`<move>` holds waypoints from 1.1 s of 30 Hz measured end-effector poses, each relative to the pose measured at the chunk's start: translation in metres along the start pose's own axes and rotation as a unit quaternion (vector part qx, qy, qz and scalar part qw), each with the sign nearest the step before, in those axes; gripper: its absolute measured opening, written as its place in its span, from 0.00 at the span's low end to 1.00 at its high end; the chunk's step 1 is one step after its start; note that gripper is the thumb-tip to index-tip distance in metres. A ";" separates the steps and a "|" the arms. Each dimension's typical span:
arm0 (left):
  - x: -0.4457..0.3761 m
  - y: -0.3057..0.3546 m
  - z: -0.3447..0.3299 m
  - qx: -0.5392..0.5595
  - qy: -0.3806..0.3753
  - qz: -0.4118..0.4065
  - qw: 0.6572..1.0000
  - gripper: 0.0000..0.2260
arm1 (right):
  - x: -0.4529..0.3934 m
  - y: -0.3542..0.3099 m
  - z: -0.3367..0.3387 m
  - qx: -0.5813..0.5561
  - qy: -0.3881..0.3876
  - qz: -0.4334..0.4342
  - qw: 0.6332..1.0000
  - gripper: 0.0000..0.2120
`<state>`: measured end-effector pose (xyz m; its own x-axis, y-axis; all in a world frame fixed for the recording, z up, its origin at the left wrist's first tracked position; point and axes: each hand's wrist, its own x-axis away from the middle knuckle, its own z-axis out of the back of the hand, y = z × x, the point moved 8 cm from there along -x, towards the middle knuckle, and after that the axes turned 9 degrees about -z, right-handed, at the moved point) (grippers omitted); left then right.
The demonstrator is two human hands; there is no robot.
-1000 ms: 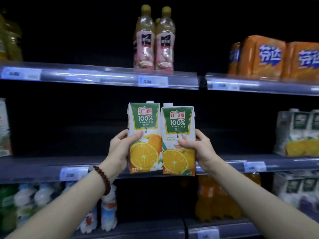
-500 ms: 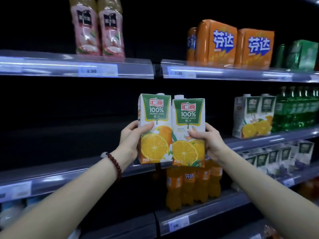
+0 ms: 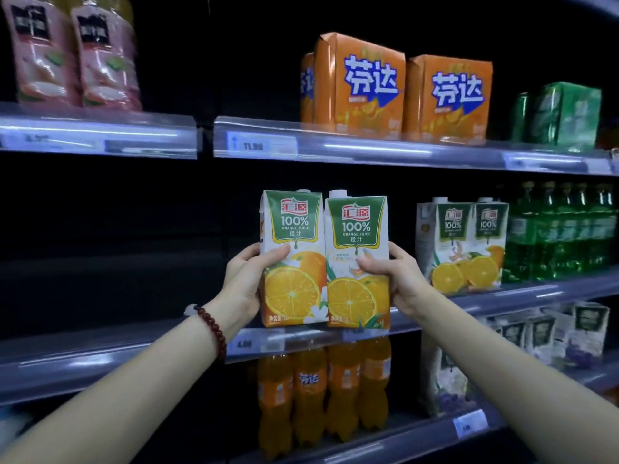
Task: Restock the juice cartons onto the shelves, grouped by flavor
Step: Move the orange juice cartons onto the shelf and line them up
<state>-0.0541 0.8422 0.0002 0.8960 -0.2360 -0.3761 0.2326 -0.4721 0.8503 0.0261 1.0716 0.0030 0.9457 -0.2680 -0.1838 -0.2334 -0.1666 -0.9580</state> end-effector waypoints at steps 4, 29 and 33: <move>-0.009 -0.011 -0.029 0.010 0.027 -0.013 0.999 0.18 | -0.022 -0.016 0.028 0.007 -0.025 -0.001 1.000 0.28; -0.067 -0.074 -0.058 -0.025 0.072 -0.062 0.995 0.25 | -0.101 0.005 0.089 -0.025 -0.031 0.016 0.999 0.30; -0.074 -0.080 -0.055 -0.027 0.067 -0.055 0.996 0.27 | -0.108 0.012 0.089 -0.020 -0.044 0.005 0.999 0.29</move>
<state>-0.1177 0.9443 -0.0200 0.9055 -0.0670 -0.4190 0.3496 -0.4417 0.8263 -0.0590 1.1828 -0.0080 0.9592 -0.1863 -0.2126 -0.2494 -0.2034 -0.9468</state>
